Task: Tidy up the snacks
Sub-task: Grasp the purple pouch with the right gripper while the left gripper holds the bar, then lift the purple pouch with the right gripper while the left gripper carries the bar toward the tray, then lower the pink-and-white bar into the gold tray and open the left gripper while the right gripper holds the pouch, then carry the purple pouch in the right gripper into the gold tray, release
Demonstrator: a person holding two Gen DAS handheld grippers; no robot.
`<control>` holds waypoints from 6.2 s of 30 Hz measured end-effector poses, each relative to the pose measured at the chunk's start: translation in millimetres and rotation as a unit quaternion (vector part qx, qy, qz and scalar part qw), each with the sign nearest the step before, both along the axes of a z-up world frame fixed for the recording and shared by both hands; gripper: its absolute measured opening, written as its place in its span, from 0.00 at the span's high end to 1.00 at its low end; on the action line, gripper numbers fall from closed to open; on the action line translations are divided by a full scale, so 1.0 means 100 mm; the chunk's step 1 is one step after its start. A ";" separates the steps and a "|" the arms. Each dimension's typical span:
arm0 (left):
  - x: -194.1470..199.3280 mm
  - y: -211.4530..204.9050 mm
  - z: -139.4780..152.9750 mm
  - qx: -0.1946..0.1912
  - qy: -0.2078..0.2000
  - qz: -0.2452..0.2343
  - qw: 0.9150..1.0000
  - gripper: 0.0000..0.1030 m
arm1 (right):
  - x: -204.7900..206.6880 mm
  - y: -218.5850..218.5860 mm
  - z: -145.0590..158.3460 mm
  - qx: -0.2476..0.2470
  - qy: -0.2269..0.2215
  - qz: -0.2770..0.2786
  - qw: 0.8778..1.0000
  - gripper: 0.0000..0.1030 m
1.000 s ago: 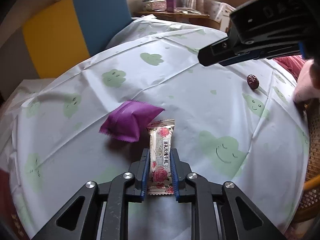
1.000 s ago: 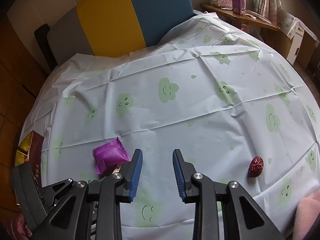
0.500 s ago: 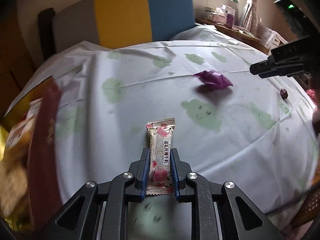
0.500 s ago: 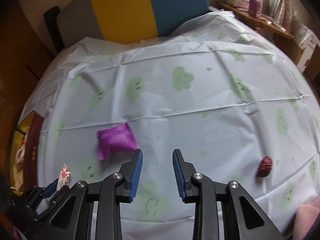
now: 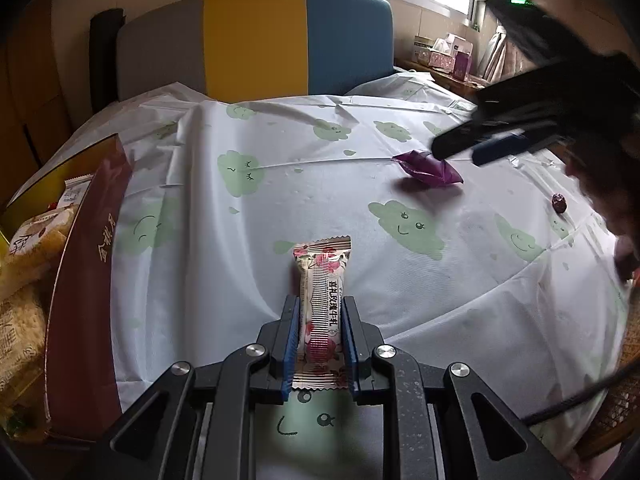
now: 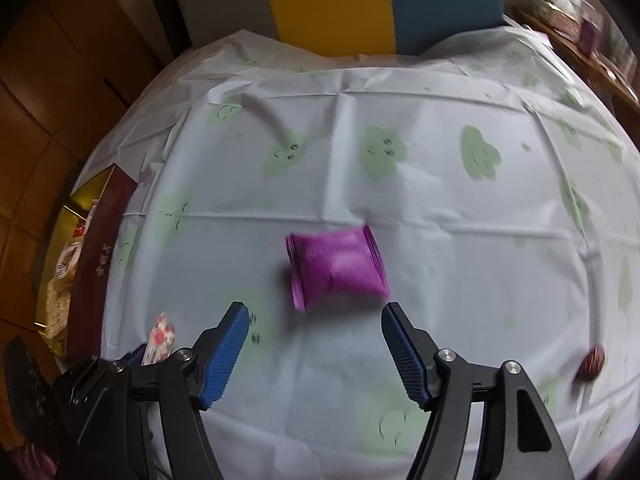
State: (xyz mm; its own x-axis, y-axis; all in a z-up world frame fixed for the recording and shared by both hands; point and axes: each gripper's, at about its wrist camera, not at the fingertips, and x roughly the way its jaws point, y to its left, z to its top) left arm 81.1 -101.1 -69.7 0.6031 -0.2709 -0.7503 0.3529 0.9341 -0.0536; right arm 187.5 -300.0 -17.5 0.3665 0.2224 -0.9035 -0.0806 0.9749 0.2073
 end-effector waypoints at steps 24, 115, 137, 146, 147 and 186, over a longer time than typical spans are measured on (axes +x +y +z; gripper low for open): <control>-0.03 0.01 0.01 -0.009 -0.003 0.015 1.000 0.80 | -0.40 0.43 -0.42 -0.067 0.025 0.099 0.993 0.52; 0.61 2.73 0.54 -0.155 0.074 0.369 0.913 0.79 | -0.61 0.69 -0.37 -0.148 -0.031 0.140 0.978 0.47; 0.28 2.48 0.63 -0.041 0.010 0.361 0.932 0.73 | -0.60 0.70 -0.37 -0.153 -0.032 0.147 0.977 0.47; -0.04 2.33 0.68 -0.049 0.008 0.351 0.935 0.73 | -0.62 0.70 -0.37 -0.153 -0.032 0.142 0.978 0.47; -0.07 2.32 0.68 -0.051 0.008 0.349 0.936 0.73 | -0.62 0.70 -0.37 -0.152 -0.032 0.140 0.978 0.48; -0.87 1.74 0.66 -0.072 -0.010 0.227 0.971 0.73 | -0.36 1.85 0.23 -0.061 -0.074 0.195 0.976 0.52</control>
